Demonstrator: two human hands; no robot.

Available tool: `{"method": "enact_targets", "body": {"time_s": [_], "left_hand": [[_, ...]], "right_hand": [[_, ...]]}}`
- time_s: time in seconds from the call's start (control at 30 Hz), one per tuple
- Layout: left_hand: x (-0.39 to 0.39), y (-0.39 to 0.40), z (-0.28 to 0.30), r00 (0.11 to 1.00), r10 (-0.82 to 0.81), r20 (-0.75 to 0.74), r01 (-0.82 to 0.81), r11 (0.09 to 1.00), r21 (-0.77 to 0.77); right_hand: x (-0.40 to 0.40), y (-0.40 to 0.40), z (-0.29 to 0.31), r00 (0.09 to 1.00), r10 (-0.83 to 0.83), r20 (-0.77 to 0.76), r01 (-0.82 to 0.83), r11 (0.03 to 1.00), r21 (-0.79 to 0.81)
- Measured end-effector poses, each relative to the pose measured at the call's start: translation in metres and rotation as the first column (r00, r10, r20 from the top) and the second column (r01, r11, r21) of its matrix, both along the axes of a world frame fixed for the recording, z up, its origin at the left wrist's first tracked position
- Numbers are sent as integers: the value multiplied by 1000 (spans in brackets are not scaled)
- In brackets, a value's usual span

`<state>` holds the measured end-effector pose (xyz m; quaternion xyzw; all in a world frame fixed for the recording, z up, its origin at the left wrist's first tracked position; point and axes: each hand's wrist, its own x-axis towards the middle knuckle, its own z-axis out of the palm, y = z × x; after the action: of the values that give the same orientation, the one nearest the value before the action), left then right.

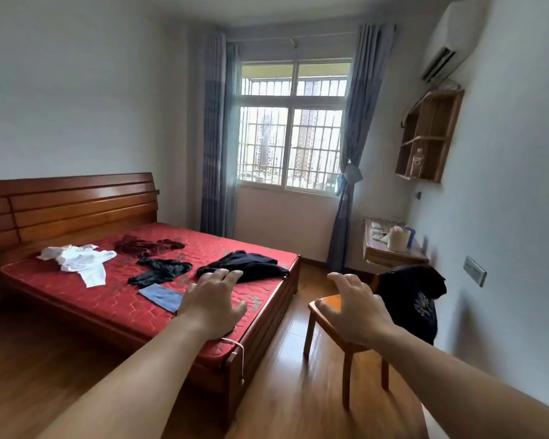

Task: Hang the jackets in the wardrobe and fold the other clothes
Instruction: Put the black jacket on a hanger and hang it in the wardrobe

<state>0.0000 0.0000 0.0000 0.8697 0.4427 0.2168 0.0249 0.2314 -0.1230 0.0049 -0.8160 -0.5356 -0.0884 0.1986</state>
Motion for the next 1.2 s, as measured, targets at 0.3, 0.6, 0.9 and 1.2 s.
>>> {"method": "enact_targets", "body": {"time_s": [0.3, 0.6, 0.9, 1.2], "left_hand": [[66, 169, -29, 999, 11, -50, -16, 993, -114], [184, 300, -47, 988, -12, -155, -10, 990, -139], [308, 443, -73, 971, 84, -225, -136, 965, -225], [388, 606, -95, 977, 137, -164, -176, 951, -256]], "right_hand": [[61, 156, -19, 997, -9, -72, 3, 996, -84], [188, 302, -62, 988, -8, -154, -2, 998, -62], [326, 457, -115, 960, 40, -278, -96, 977, -189], [415, 626, -106, 976, 122, -180, -161, 961, -223]]}}
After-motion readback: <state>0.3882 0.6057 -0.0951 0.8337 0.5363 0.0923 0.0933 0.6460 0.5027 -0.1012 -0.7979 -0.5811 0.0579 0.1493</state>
